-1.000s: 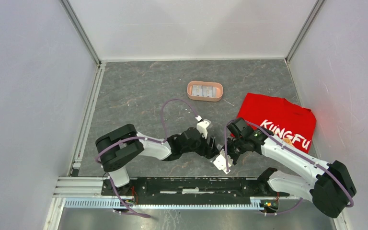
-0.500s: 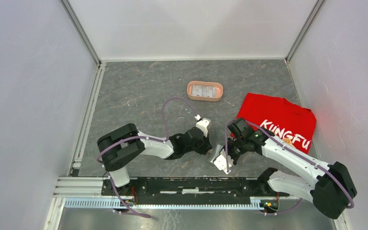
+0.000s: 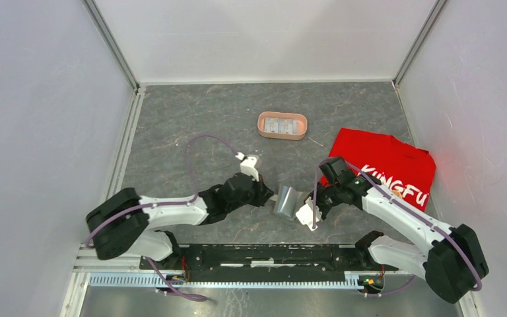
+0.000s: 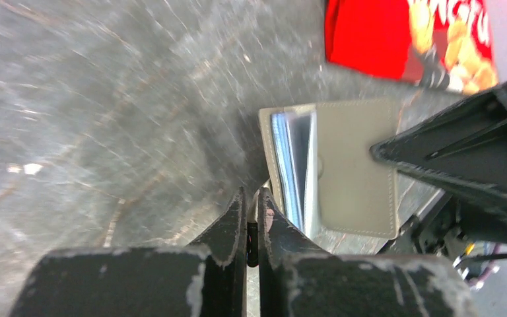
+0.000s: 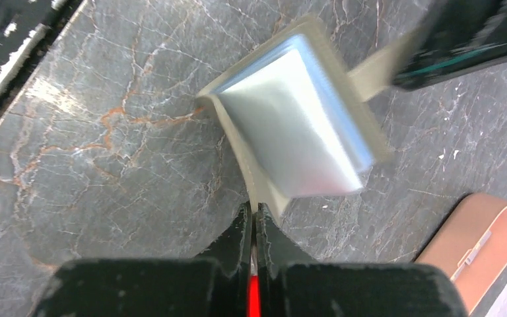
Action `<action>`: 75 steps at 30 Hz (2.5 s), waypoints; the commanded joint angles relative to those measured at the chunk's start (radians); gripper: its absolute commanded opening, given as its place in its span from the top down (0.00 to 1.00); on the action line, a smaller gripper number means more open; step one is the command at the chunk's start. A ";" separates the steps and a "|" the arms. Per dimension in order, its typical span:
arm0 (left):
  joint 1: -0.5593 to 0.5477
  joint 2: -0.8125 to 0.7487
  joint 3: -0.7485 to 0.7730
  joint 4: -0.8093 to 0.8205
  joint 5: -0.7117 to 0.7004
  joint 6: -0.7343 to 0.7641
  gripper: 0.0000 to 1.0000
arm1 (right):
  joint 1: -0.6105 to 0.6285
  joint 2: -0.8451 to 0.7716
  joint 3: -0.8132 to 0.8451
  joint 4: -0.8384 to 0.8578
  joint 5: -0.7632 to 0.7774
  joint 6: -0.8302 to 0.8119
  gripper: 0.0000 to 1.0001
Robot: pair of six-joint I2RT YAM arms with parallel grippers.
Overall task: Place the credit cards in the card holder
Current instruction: Open the card holder at the center of the board.
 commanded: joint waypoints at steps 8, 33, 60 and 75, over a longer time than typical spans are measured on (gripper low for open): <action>0.185 -0.171 -0.022 -0.066 0.061 -0.004 0.98 | -0.036 0.178 0.023 0.045 0.007 -0.491 0.72; 0.186 -0.163 -0.048 0.107 0.322 -0.123 0.98 | -0.079 0.202 0.027 0.599 -0.362 1.061 0.82; 0.210 -0.287 -0.167 -0.408 -0.173 -0.347 0.76 | -0.089 0.360 0.014 0.627 -0.221 1.222 0.63; 0.228 -0.337 -0.168 -0.417 -0.144 -0.326 0.55 | -0.064 0.427 0.002 0.688 -0.249 1.314 0.72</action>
